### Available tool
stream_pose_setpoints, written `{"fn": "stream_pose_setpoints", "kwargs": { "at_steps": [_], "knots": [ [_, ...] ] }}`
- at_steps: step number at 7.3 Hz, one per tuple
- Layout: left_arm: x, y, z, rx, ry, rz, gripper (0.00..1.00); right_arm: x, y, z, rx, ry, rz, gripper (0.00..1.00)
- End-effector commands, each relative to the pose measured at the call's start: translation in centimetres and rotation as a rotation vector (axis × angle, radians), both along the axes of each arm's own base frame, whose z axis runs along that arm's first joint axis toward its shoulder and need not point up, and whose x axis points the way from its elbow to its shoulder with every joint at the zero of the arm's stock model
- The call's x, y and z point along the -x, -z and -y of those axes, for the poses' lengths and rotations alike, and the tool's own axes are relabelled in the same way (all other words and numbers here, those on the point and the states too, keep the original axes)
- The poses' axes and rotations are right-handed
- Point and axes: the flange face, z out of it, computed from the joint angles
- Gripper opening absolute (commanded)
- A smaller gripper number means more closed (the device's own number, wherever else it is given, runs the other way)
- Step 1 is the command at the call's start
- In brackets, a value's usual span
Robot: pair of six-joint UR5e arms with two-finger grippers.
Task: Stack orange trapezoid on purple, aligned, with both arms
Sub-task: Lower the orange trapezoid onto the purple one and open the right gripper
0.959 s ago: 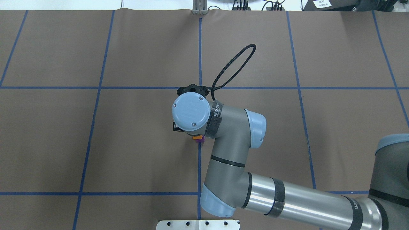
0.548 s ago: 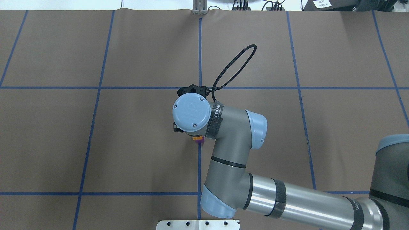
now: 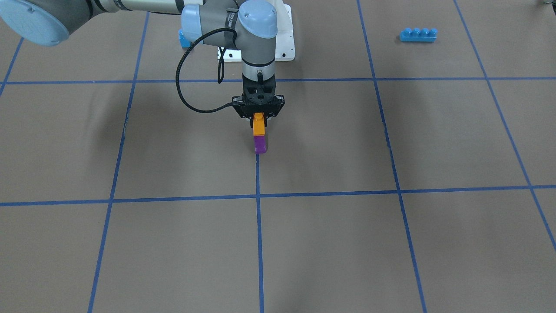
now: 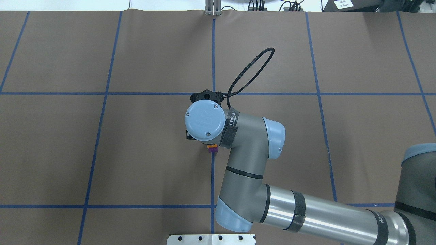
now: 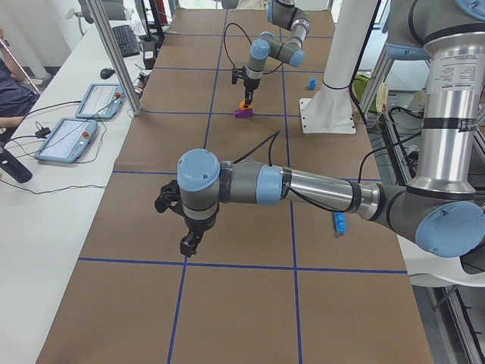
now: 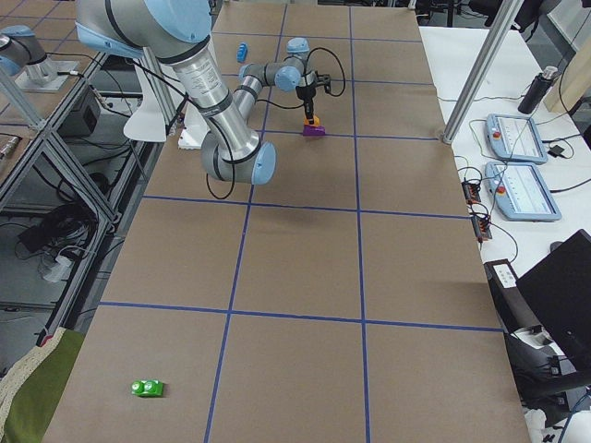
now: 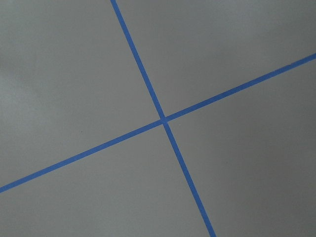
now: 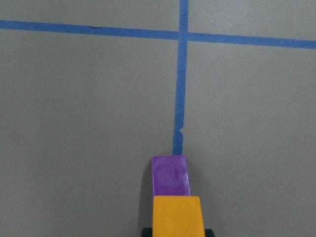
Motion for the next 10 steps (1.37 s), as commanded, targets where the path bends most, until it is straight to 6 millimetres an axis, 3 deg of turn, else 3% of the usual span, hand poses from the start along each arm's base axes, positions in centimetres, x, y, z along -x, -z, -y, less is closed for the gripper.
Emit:
{"fn": "stream_pose_setpoints", "kwargs": {
  "at_steps": [1, 7, 10],
  "knots": [
    [-0.1, 0.0, 0.0, 0.001, -0.001, 0.000, 1.00, 0.4, -0.2, -0.4, -0.006, -0.003, -0.004, 0.00],
    [0.0, -0.2, 0.0, 0.003, -0.002, 0.001, 1.00, 1.4, -2.4, -1.7, -0.037, -0.008, 0.027, 0.00],
    [0.0, -0.2, 0.0, 0.003, -0.002, 0.001, 1.00, 1.3, -1.9, -1.8, -0.038, -0.006, 0.036, 0.00]
  ]
}}
